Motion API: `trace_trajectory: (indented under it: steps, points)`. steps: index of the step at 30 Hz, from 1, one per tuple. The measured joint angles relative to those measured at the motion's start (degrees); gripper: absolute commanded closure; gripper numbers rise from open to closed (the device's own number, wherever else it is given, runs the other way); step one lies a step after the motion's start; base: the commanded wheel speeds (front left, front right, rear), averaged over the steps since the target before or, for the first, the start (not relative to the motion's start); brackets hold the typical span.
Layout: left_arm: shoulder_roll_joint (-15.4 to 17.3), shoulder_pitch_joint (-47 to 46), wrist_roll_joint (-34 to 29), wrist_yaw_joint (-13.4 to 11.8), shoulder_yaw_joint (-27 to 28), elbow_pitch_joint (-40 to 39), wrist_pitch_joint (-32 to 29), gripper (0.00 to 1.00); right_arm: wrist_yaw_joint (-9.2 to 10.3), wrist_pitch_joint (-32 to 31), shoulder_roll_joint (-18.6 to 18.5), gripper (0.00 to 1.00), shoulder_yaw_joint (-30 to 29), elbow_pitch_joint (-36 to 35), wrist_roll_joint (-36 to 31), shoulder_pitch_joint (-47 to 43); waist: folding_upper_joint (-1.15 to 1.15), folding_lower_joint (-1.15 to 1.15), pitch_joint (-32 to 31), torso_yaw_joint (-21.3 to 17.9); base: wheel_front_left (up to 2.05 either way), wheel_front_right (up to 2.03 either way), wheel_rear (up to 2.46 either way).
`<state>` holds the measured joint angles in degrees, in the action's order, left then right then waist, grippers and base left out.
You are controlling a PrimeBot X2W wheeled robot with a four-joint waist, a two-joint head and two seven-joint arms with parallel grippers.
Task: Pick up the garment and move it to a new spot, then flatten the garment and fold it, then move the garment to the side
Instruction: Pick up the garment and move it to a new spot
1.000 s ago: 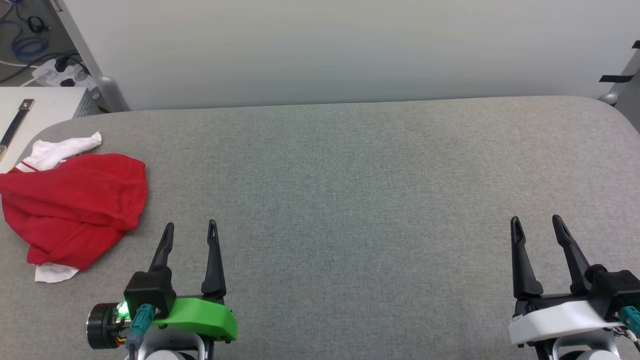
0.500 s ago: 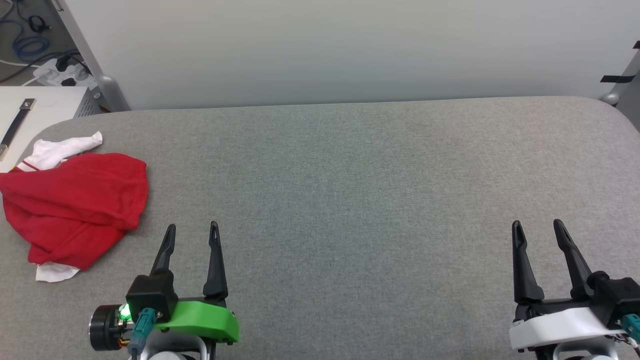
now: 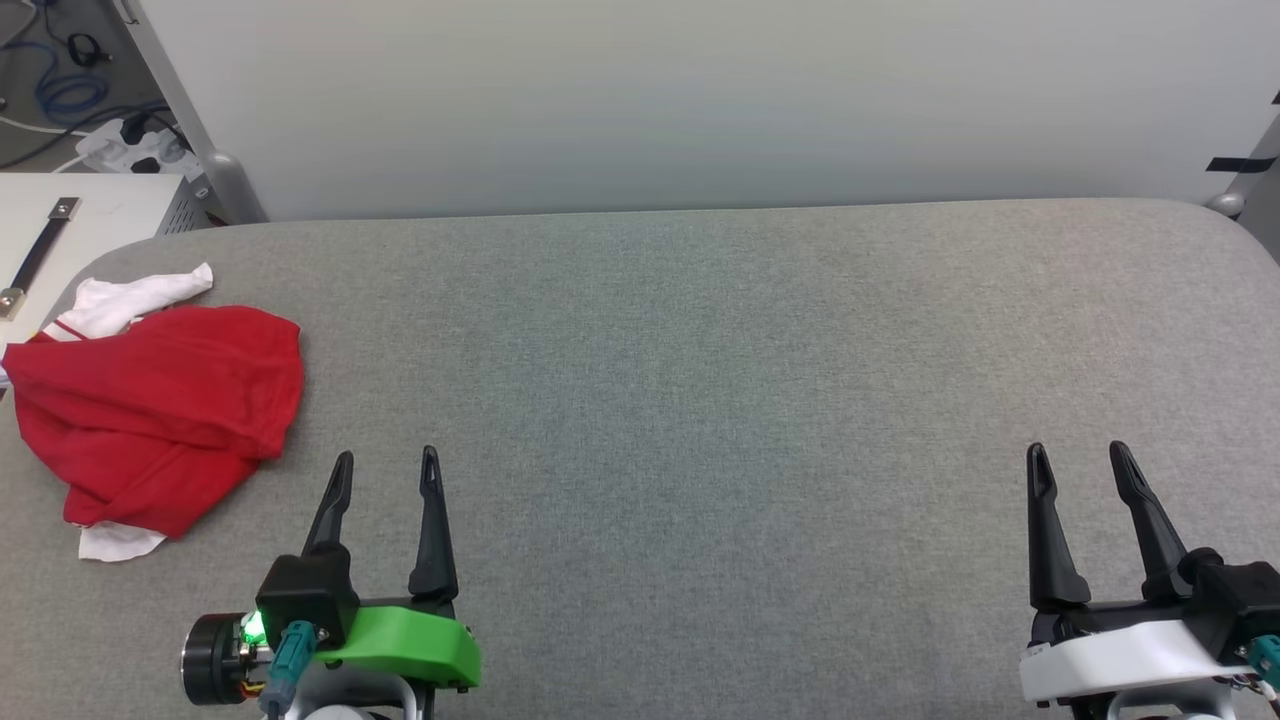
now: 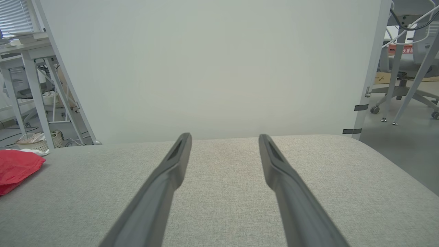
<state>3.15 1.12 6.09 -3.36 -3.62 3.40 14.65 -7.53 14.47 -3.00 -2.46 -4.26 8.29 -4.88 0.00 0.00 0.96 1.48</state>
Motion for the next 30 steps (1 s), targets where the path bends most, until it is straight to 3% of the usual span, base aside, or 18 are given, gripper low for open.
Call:
trace_trajectory:
  steps: [17, 30]
  points:
    - [-0.01, 0.02, -0.04, -0.01, -0.27, 0.57, 0.01, 0.00, 0.00, 0.01, 0.00, 0.00, -0.16, 0.31, -0.02, -0.72, 0.00, 0.00, -0.20, 0.80, 0.00, 0.00, 0.00]
    - [-0.03, -0.39, -0.03, -1.03, 0.36, 0.37, 0.01, 0.00, 0.00, 0.26, 0.01, 0.00, 0.09, -0.19, -0.63, -0.54, 0.00, 0.00, 2.01, 6.08, 0.00, 0.00, 0.00]
